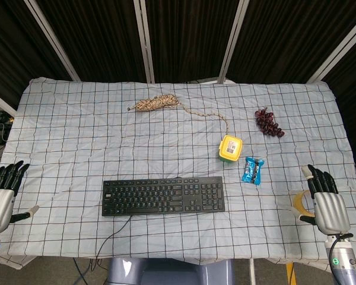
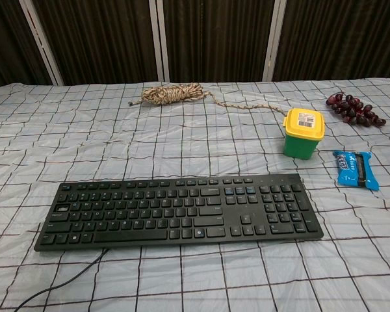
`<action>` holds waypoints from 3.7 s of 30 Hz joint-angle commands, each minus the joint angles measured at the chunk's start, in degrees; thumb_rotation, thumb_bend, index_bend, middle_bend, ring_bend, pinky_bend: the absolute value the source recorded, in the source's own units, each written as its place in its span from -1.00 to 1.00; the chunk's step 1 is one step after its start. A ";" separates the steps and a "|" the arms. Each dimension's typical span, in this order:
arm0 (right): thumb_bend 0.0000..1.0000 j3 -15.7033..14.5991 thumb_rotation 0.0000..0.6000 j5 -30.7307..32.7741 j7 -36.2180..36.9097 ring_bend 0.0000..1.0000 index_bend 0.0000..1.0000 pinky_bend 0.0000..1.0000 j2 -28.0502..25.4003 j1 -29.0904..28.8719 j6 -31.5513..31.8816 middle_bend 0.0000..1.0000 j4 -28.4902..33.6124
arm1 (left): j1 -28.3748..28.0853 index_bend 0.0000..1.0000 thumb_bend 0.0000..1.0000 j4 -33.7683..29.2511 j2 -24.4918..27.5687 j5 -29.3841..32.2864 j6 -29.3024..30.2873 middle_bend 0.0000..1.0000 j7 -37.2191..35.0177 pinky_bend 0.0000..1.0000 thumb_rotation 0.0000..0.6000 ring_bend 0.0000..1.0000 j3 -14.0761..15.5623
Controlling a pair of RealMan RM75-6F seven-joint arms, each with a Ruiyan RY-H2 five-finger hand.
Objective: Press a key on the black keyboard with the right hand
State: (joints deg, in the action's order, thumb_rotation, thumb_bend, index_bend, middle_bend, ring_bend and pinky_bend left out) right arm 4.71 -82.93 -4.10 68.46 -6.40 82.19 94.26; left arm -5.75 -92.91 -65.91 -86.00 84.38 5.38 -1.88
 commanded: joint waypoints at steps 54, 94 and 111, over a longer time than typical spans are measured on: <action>-0.39 -1.18 1.00 -17.12 -7.98 0.47 -0.86 0.30 1.47 -17.10 -15.76 0.59 1.95 | 0.65 -1.00 -1.00 -0.14 0.50 0.28 1.61 -1.00 -2.70 -1.00 1.00 -1.00 -0.79; -0.31 -5.10 1.00 -0.51 -23.17 0.48 -0.76 0.30 15.10 -21.63 -29.00 0.59 2.05 | 0.42 -1.00 -1.00 0.08 0.99 1.02 1.14 -1.00 -4.03 -1.00 1.00 -1.00 -1.28; -0.24 -5.14 1.00 5.76 -28.37 0.50 -0.77 0.31 17.62 -23.15 -30.69 0.59 3.05 | 0.35 -1.00 -1.00 -0.13 1.12 1.44 0.87 -1.00 -4.20 -1.00 1.00 -1.00 -1.41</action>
State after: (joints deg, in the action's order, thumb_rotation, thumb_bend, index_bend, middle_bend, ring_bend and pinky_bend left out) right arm -0.46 -78.02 -31.72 85.51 -29.31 51.71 97.24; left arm -5.40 -93.04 -64.79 -84.57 85.26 1.16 -3.28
